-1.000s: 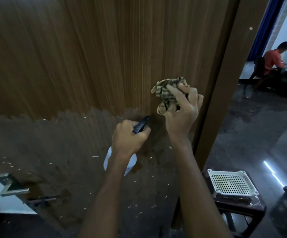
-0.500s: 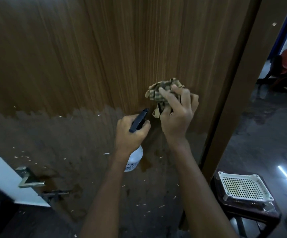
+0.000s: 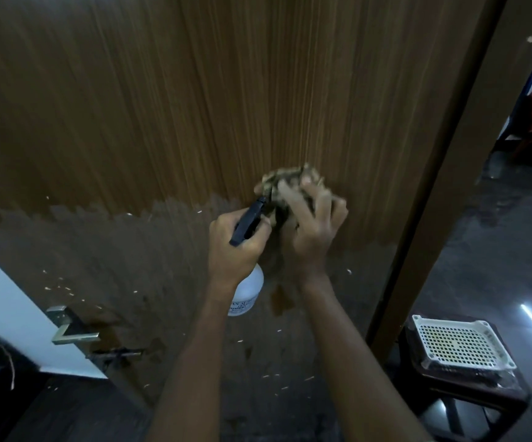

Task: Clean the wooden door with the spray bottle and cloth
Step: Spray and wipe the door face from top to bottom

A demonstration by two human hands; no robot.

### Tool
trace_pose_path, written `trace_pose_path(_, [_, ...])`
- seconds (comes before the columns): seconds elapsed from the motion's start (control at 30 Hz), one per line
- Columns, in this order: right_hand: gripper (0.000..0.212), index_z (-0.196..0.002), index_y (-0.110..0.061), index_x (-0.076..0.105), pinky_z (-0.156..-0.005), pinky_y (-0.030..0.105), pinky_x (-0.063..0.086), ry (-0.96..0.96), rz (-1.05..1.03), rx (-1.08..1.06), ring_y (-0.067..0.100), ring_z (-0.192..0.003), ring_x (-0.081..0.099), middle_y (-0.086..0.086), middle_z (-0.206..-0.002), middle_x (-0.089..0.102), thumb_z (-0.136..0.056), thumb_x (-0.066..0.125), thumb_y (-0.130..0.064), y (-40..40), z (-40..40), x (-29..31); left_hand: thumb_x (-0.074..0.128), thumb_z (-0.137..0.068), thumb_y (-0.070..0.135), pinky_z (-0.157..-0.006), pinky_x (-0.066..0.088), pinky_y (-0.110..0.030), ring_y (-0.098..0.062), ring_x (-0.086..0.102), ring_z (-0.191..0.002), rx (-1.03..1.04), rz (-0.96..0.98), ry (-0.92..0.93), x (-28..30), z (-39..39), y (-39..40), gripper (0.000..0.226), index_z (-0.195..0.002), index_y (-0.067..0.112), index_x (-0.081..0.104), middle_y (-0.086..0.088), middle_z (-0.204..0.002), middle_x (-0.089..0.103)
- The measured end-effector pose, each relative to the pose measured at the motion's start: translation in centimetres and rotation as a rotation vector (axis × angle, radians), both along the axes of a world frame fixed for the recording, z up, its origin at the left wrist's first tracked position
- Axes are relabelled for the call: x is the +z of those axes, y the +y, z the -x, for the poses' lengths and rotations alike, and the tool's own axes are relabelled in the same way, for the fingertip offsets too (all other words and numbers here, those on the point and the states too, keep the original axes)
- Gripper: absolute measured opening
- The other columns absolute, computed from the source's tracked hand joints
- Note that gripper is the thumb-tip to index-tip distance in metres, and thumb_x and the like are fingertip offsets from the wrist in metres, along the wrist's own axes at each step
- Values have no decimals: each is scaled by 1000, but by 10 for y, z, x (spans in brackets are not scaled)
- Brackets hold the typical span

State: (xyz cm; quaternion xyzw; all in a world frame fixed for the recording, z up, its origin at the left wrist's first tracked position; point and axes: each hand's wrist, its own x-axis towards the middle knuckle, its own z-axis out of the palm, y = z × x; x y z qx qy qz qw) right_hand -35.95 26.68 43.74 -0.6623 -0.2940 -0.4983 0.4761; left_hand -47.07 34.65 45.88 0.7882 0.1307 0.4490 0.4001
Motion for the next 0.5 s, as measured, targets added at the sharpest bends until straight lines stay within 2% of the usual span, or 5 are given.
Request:
trace_pose_path(0.13, [24,-109,-21,78,-79,48,47,72,217,31,29,-95,48,10,-117,63,-89,74,-8,-11,21,-82,64,-92,24,-43,42,-47,-37,50,-44,-10,12,-29,3,13,13,36,-66,0,59,-11,-52,52])
trace_pose_path(0.27, [27,-111,-18,79,-75,43,47,26,103,102,28,-87,51,13,-103,60,-89,63,-13,4,24,-23,63,-91,29,-43,41,-49,-39,51,-43,13,-5,-23,5,27,28,39,-65,-1,59,-14,-53,53])
trace_pose_path(0.37, [38,-115,-19,79,-81,30,44,18,-40,95,26,-90,54,11,-102,62,-85,68,1,31,27,31,65,-92,23,-43,38,-49,-41,45,-43,53,25,-32,4,34,34,40,-60,4,50,-9,-49,45])
trace_pose_path(0.43, [36,-117,-18,79,-87,25,39,33,-51,102,28,-90,58,12,-104,63,-89,68,1,44,38,19,65,-92,20,-43,38,-49,-41,45,-43,68,44,-14,3,41,38,39,-60,4,49,-9,-48,43])
trace_pose_path(0.5, [28,-117,-19,79,-89,25,38,26,55,110,29,-86,60,13,-104,64,-97,64,-6,46,52,-28,65,-91,21,-43,40,-49,-42,47,-43,63,55,5,2,50,46,38,-61,1,52,-11,-48,45])
